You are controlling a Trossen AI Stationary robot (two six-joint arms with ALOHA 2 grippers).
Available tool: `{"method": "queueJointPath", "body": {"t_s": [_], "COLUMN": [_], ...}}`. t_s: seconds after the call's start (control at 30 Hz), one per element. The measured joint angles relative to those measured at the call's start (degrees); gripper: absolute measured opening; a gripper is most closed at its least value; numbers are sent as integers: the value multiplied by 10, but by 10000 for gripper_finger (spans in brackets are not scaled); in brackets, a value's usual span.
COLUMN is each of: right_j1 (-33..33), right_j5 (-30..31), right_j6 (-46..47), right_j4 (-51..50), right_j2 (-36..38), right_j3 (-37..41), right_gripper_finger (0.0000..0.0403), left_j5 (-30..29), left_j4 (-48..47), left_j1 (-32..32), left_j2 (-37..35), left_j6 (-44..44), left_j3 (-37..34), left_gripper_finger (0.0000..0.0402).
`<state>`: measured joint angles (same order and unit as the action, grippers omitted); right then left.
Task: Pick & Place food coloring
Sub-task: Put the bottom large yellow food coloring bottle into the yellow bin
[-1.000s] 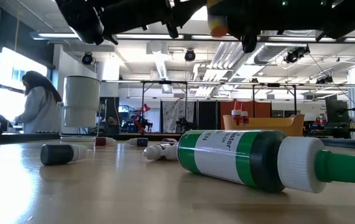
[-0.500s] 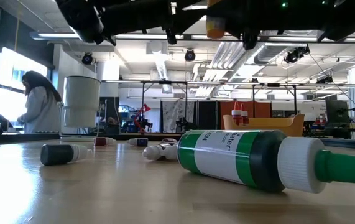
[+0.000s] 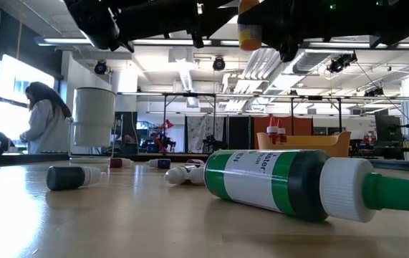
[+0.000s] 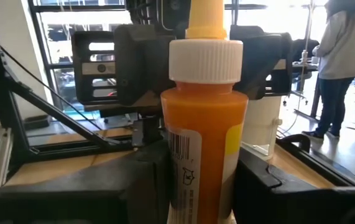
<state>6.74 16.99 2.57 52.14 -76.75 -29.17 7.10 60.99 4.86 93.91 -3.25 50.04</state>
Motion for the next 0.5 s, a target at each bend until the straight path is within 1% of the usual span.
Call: {"method": "queueJointPath", "body": {"t_s": [0.2,0.33,0.4,0.5], "right_j1": [0,0,0,0], "right_j5": [-10,-6,-2,-2], "right_j6": [1,2,2,2], "right_j4": [-3,-10,-11,-15], "right_j2": [0,0,0,0], "right_j3": [0,0,0,1], "right_gripper_finger": [114,114,114,114], "left_j5": [8,-3,-20,-27], "left_j4": [-11,-45,-51,-57], "left_j1": [0,0,0,-1], "left_j2": [-1,-1,-1,-2], "left_j6": [-6,-51,-74,-87], "left_j3": [0,0,0,0], "left_gripper_finger": [223,223,223,223]}}
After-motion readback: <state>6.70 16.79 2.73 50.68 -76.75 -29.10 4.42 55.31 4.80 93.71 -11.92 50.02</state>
